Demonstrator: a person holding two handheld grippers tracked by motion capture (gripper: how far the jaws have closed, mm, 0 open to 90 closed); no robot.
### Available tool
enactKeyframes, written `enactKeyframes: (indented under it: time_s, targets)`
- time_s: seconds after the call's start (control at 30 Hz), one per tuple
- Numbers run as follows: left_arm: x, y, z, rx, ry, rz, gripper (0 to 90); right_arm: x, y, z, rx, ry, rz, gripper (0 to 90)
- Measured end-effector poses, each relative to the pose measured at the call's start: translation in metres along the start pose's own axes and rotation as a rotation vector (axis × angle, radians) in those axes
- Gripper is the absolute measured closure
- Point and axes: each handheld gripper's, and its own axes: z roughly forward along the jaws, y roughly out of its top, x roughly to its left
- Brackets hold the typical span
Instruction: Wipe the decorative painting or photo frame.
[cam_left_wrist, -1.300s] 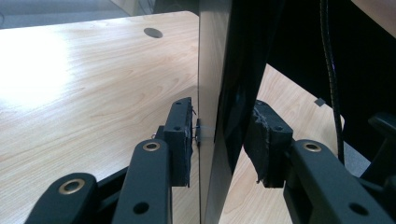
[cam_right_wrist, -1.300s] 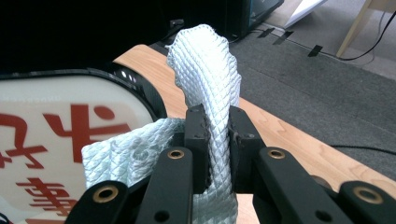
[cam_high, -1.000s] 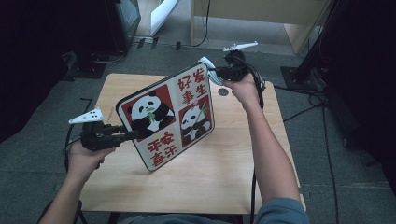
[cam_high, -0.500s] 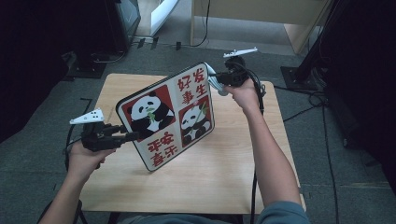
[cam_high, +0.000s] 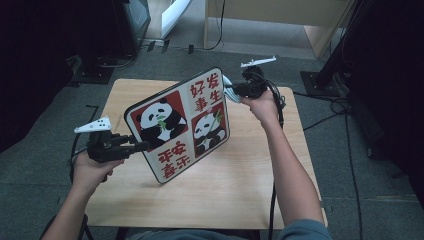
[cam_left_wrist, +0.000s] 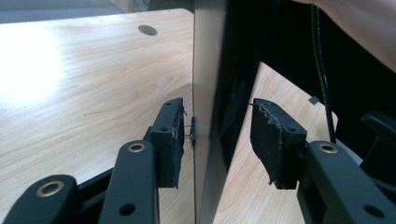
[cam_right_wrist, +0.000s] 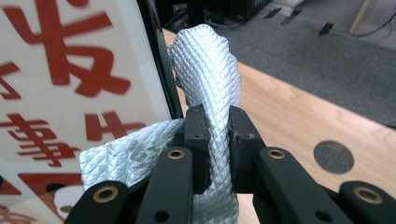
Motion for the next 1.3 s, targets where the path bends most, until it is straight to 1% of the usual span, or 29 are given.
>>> enactKeyframes:
  time_s: [0.03,0.07,0.17,0.2,0.3,0.33,0.37,0.4,0.63,0.73,0.83,0.9,0.97,1.17,1.2,1.23,1.3]
  targets:
    - [-0.001,0.0,0.0,0.001,0.0,0.0,58.0,0.0,0.0,0.0,0.0,0.0,0.0,80.8]
    - [-0.002,0.001,-0.001,-0.003,0.001,0.004,59.6,0.0,-0.003,0.0,-0.01,0.0,-0.003,80.8]
    - [-0.002,0.001,-0.002,0.004,0.01,0.005,64.3,0.0,-0.007,0.0,-0.004,-0.005,-0.007,80.8]
    - [-0.002,0.001,-0.002,0.006,0.01,0.002,67.3,0.0,-0.008,0.001,-0.002,-0.005,-0.007,80.8]
    - [-0.002,0.001,-0.002,0.008,0.007,0.003,68.9,-0.001,-0.012,0.002,0.01,-0.004,-0.005,80.8]
    - [-0.002,0.001,-0.002,0.015,0.008,0.004,69.2,-0.001,-0.013,0.003,0.012,-0.005,-0.001,80.9]
    - [-0.002,0.001,-0.002,0.015,0.008,0.004,70.2,-0.001,-0.013,0.003,0.012,-0.005,-0.001,80.9]
    - [-0.003,0.001,-0.001,0.019,0.009,0.007,71.6,-0.001,-0.015,0.002,-0.001,-0.006,-0.005,80.9]
    - [-0.003,0.001,-0.002,0.02,0.018,0.018,75.3,-0.002,-0.022,0.004,0.008,-0.002,-0.002,80.9]
    - [-0.003,0.001,-0.002,0.022,0.022,0.017,77.8,-0.002,-0.025,0.006,0.022,-0.002,0.006,80.9]
    - [-0.003,0.001,-0.002,0.025,0.024,0.019,78.3,-0.002,-0.026,0.006,0.028,-0.001,0.009,81.0]
    - [-0.003,0.001,-0.002,0.024,0.024,0.018,78.3,-0.002,-0.03,0.006,0.013,0.0,0.005,81.0]
    - [-0.003,0.001,-0.002,0.024,0.024,0.018,78.3,-0.002,-0.031,0.007,0.013,0.001,0.007,81.0]
    - [-0.003,0.001,-0.002,0.024,0.022,0.021,78.4,-0.003,-0.039,0.009,0.034,0.003,0.024,81.0]
    - [-0.003,0.001,-0.002,0.024,0.021,0.019,78.4,-0.003,-0.04,0.009,0.033,0.001,0.028,80.9]
    - [-0.002,0.001,-0.002,0.024,0.019,0.018,78.4,-0.003,-0.042,0.009,0.02,0.002,0.019,81.0]
    - [-0.002,0.001,-0.002,0.022,0.015,0.015,78.5,-0.003,-0.045,0.01,0.025,0.002,0.026,81.0]
